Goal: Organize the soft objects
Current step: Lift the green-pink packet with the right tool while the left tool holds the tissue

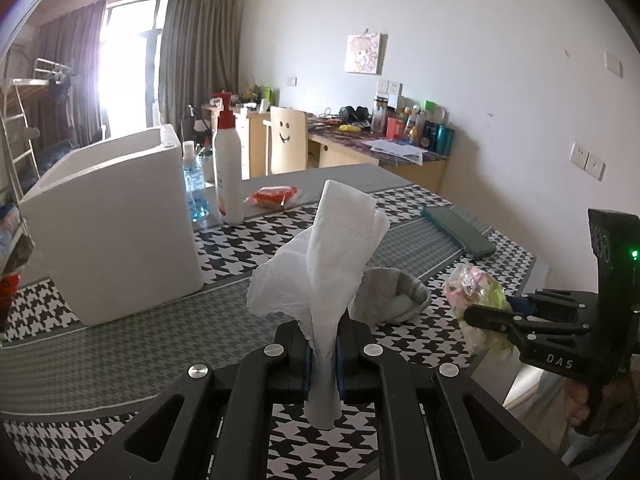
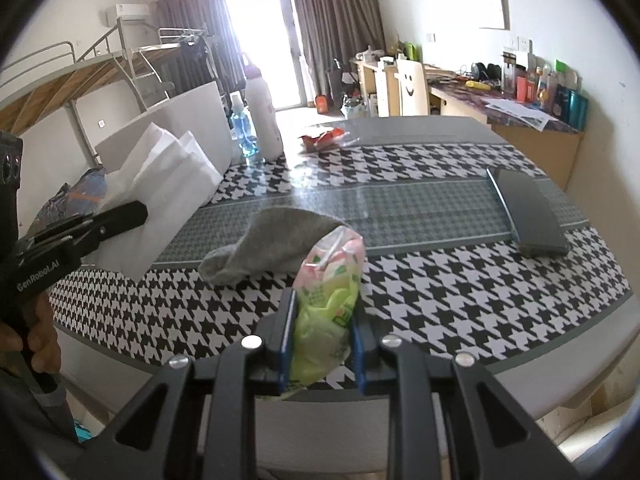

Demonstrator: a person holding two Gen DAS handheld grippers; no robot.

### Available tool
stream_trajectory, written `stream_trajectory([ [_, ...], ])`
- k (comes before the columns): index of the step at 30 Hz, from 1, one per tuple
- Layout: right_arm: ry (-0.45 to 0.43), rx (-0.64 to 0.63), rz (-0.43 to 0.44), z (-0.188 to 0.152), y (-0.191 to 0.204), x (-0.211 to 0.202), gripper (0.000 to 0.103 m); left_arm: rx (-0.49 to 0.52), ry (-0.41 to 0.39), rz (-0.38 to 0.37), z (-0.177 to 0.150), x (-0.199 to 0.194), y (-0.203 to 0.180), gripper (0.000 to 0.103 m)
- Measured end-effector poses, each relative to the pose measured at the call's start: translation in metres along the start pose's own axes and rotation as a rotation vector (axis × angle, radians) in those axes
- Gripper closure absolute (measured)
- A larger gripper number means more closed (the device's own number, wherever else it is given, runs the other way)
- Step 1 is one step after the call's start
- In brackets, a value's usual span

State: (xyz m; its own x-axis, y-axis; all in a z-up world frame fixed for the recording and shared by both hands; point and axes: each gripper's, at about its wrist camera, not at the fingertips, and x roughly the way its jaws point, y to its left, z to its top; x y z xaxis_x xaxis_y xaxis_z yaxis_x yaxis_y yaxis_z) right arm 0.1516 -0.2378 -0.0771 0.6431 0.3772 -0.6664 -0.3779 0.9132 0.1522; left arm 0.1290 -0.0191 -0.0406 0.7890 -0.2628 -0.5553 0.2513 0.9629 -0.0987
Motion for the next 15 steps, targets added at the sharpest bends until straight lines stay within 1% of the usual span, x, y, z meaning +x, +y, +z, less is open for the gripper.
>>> stream_trajectory([
  [5,-0.024,-0.006,0.005,0.005,0.001,-0.004,0.075,-0.003,-0.003,0.001,-0.001,-0.001,0.001,0.094],
  [15,-0.046,0.001,0.010,0.012,-0.002,-0.008,0.075,-0.015,-0.017,0.011,-0.001,-0.008,0.004,0.094],
])
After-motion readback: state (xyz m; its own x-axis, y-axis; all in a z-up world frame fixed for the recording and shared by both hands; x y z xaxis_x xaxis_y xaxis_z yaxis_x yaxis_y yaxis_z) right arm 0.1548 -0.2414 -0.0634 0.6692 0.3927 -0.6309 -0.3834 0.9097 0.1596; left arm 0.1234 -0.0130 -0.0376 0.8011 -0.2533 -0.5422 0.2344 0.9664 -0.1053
